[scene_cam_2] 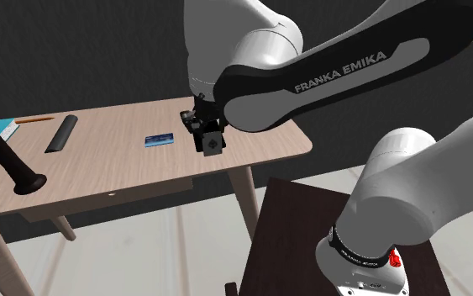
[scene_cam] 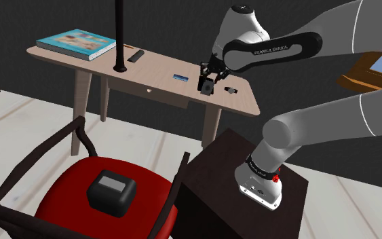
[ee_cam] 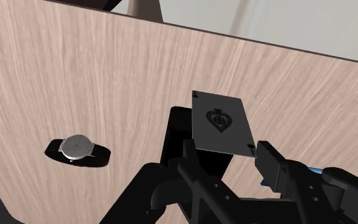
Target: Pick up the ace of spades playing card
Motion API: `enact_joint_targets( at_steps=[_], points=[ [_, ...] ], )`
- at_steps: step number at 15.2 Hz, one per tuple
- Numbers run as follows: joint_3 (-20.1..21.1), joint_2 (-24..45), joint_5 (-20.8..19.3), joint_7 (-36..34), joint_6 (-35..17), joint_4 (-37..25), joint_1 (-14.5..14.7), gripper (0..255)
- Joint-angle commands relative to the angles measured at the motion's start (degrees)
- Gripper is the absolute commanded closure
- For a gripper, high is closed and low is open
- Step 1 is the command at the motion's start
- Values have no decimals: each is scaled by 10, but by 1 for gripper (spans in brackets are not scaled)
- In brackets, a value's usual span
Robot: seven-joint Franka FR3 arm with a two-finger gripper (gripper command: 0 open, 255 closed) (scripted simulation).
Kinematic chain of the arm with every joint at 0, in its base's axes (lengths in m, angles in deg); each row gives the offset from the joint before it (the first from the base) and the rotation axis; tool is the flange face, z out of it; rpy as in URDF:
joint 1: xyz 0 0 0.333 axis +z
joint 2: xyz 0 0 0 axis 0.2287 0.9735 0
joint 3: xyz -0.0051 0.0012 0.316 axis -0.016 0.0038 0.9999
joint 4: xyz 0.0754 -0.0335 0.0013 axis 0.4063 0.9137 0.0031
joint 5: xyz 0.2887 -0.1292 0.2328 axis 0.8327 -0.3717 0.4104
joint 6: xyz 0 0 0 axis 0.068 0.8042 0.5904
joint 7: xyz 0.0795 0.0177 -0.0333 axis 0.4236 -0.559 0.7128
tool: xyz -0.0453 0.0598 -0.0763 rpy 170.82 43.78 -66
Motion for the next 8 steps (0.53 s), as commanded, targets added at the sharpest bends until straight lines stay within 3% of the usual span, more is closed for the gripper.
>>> enact_joint_targets(
  at_steps=[1, 8],
  points=[
    [0, 0, 0, 0, 0, 1, 0, 255],
    [-3, -7, 3, 6, 18, -11, 2, 255]
  ],
)
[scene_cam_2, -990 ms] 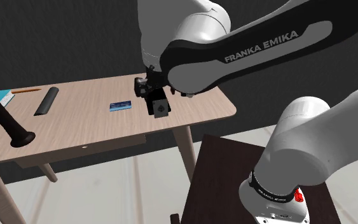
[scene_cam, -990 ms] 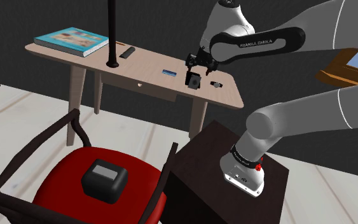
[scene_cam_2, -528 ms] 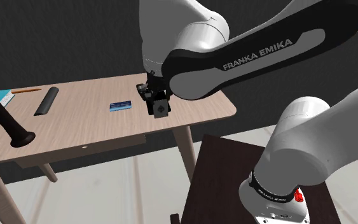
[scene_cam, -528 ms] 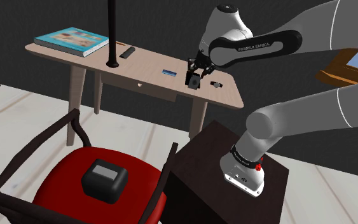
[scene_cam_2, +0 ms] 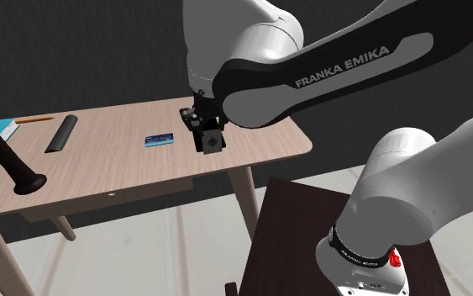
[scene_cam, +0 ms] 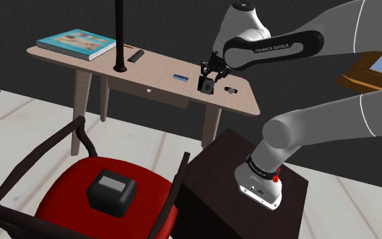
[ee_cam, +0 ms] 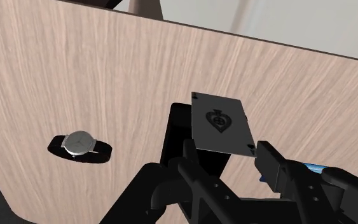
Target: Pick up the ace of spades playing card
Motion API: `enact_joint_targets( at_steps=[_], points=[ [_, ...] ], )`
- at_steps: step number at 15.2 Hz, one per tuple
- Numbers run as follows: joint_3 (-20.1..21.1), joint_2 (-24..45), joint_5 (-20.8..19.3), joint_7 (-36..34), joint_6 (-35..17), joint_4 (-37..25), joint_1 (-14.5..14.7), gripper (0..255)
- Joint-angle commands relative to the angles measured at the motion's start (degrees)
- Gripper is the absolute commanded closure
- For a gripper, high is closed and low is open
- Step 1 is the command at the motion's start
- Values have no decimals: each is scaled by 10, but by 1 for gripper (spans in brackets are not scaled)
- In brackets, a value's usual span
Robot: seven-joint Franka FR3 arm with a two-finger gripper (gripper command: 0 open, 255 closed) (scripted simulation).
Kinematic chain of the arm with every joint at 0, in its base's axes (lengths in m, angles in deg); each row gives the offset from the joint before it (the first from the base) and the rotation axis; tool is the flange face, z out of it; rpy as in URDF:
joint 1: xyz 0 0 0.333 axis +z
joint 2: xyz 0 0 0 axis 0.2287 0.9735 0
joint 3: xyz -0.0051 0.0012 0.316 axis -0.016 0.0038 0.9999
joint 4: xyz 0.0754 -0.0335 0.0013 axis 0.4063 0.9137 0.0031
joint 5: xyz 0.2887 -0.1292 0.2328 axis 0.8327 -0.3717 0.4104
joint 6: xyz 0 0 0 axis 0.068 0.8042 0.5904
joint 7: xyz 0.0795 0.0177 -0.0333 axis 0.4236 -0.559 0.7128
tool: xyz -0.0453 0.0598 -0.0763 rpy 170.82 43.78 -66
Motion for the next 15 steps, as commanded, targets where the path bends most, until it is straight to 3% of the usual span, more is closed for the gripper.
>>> enact_joint_targets(
  at_steps=[1, 15],
  points=[
    [-3, -6, 3, 5, 15, -9, 2, 255],
    [-16, -27, 14, 36, 113, -88, 8, 255]
  ],
)
